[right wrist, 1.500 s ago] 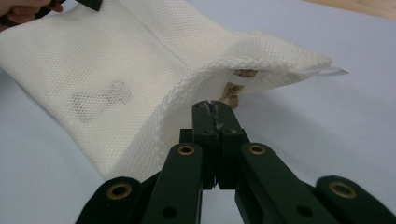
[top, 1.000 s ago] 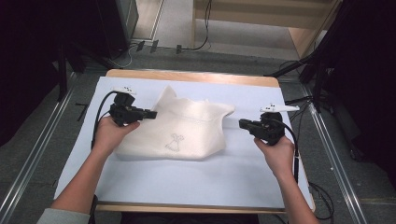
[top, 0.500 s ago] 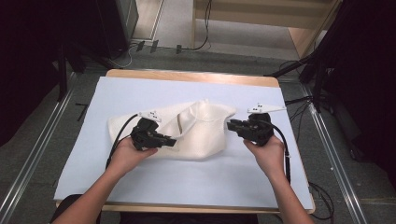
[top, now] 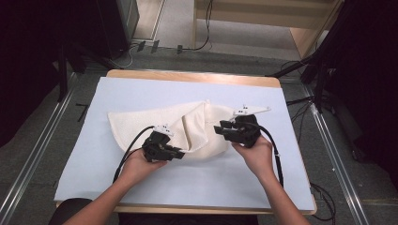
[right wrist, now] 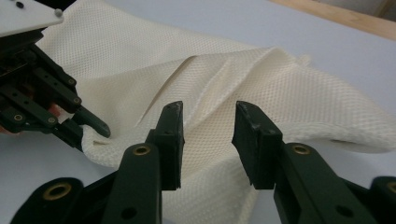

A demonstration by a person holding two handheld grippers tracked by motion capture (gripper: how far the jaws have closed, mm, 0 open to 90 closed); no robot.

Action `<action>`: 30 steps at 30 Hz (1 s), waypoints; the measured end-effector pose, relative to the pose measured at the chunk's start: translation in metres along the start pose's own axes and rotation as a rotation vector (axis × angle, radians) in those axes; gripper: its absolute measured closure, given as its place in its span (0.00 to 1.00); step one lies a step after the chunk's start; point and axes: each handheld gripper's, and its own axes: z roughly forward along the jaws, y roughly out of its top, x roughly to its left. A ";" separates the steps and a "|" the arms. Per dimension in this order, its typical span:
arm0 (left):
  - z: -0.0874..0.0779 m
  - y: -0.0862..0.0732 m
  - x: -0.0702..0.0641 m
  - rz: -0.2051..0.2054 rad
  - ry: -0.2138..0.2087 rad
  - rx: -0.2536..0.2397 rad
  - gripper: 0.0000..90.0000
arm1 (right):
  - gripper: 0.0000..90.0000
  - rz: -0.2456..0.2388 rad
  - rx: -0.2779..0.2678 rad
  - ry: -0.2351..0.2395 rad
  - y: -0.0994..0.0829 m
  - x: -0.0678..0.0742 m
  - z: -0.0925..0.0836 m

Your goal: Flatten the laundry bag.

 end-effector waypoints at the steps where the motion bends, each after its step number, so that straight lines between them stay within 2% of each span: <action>1: 0.000 -0.001 0.002 -0.013 -0.009 -0.003 0.88 | 0.69 -0.002 0.005 0.000 0.000 0.002 0.002; 4: 0.001 -0.004 0.006 -0.050 -0.037 -0.018 0.80 | 0.65 -0.016 0.020 0.013 -0.001 0.008 0.012; 8: -0.003 -0.003 0.006 -0.051 -0.063 -0.020 0.74 | 0.62 -0.020 0.035 0.034 -0.004 0.017 0.022; 11: -0.008 -0.002 0.005 -0.035 -0.048 -0.008 0.70 | 0.56 -0.023 0.057 0.040 -0.007 0.021 0.033; 14: -0.013 -0.003 0.003 -0.044 -0.057 -0.013 0.67 | 0.53 -0.013 0.080 0.053 -0.011 0.023 0.042; 18: -0.021 -0.003 0.003 -0.049 -0.057 -0.032 0.64 | 0.51 -0.014 0.111 0.037 -0.018 0.023 0.055; 22: -0.035 -0.004 0.005 -0.048 -0.042 -0.057 0.63 | 0.54 -0.006 0.170 0.041 -0.028 0.019 0.070; 25: -0.046 -0.004 0.012 -0.055 -0.018 -0.081 0.63 | 0.55 -0.008 0.191 0.043 -0.032 0.017 0.077; 30: -0.059 -0.006 0.030 -0.077 0.070 -0.075 0.61 | 0.58 -0.010 0.203 0.039 -0.035 0.017 0.083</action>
